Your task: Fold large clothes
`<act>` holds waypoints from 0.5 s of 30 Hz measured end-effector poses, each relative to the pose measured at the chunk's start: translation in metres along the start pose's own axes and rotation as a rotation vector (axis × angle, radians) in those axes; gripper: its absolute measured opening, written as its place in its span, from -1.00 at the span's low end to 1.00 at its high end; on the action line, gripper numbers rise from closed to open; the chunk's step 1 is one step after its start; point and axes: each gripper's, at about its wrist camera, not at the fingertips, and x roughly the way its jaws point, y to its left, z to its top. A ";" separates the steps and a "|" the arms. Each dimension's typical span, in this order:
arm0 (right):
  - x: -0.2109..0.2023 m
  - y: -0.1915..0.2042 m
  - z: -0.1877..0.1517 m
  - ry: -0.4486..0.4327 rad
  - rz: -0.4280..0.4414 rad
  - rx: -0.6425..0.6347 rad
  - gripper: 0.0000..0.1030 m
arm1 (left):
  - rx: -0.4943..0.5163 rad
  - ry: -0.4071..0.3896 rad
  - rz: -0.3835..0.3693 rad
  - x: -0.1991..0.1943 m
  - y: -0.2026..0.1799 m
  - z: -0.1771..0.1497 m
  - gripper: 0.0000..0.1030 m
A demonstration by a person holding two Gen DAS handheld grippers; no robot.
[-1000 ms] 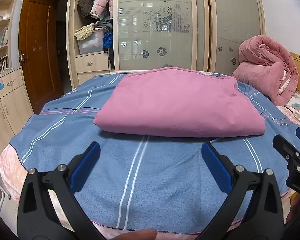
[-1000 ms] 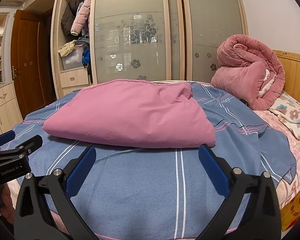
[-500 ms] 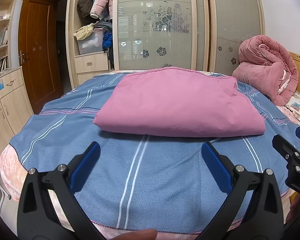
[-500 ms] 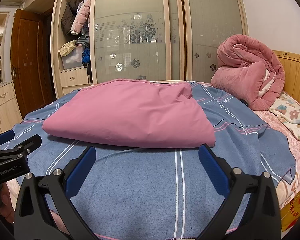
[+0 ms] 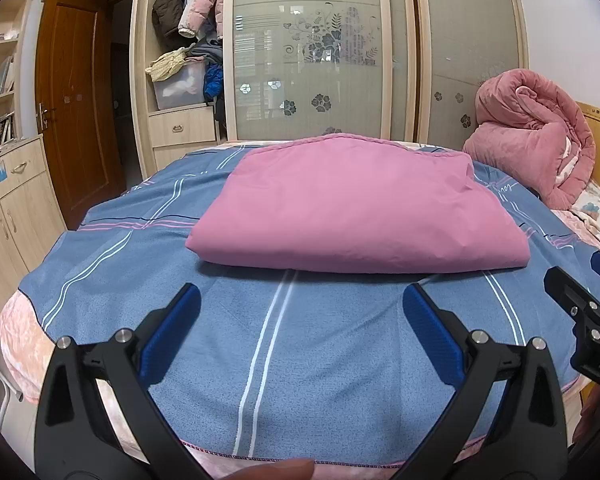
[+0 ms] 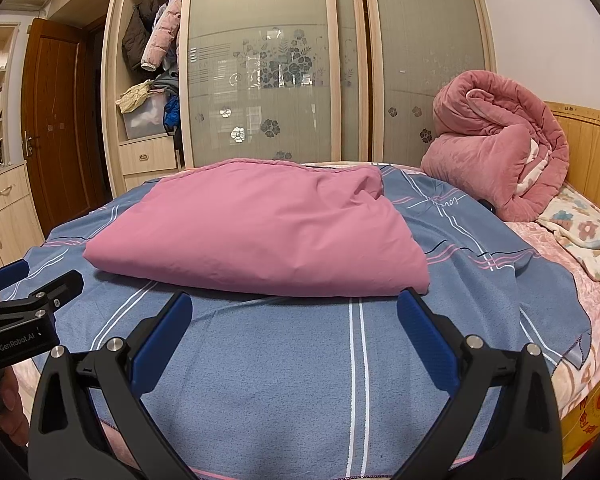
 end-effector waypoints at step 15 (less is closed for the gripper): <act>0.000 0.000 0.000 -0.001 0.000 -0.001 0.97 | 0.004 -0.002 0.000 -0.001 -0.002 0.000 0.96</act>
